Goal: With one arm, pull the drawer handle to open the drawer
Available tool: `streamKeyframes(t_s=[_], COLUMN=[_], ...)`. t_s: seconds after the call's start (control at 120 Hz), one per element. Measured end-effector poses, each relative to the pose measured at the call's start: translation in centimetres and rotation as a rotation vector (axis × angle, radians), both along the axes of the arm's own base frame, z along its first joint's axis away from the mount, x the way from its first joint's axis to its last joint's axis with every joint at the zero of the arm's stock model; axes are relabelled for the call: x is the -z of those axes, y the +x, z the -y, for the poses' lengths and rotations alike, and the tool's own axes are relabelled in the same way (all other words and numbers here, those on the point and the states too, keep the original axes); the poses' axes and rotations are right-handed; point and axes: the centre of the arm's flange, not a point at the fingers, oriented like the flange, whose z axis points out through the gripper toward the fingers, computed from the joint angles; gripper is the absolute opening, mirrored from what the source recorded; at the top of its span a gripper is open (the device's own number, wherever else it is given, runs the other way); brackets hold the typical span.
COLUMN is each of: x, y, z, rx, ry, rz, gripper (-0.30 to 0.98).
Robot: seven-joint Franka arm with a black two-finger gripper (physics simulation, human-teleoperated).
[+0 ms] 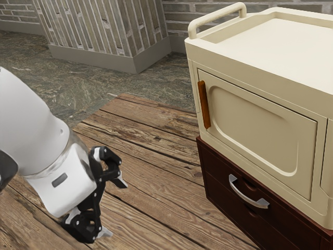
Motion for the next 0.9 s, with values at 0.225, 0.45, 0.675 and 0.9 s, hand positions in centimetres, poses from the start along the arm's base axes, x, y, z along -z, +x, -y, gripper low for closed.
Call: streamKeyframes(t_s=[0.225, 0.45, 0.675, 0.9], x=[1.5, 3.4, 3.3, 3.9], y=[1.5, 3.1, 3.3, 4.0], z=[4.4, 8.9, 11.5, 13.3], rx=[0.304, 0.482, 0.561, 0.607], ry=[0.048, 0.076, 0.059, 0.04], rz=[0.036, 0.094, 0.17, 0.199], gripper=[0.69, 0.69, 0.69, 0.69])
